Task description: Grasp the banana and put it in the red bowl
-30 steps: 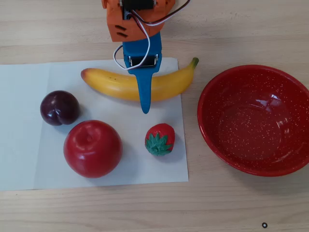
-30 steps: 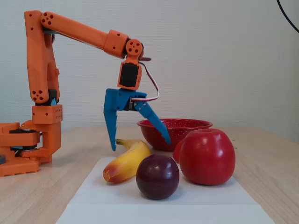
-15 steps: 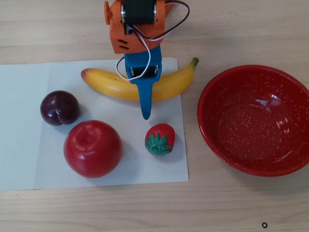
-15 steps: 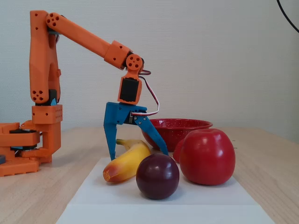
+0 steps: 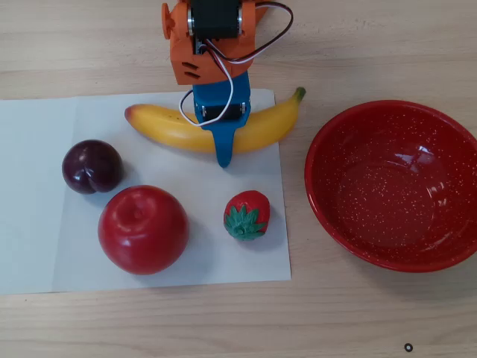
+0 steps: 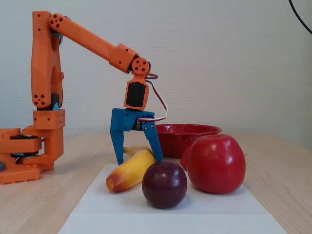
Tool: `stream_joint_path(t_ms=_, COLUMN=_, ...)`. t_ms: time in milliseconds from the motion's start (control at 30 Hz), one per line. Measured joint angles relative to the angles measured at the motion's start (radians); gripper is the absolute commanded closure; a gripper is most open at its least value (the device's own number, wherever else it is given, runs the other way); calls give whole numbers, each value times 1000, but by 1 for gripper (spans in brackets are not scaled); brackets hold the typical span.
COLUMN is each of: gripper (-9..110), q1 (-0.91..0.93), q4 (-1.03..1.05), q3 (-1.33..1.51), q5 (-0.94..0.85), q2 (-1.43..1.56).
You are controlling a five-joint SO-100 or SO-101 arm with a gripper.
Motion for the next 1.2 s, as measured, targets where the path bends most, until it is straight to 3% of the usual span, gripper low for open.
stream_joint_path(t_ms=200, gripper=101, q1=3, q4=-14, q3=-8, q5=-15, q2=2)
stream_joint_path(t_ms=467, gripper=101, q1=3, q4=0, q3=-25, q5=-20, q2=0)
stream_joint_path(t_ms=1200, gripper=101, q1=3, q4=598, q3=-712, q5=-37, q2=0)
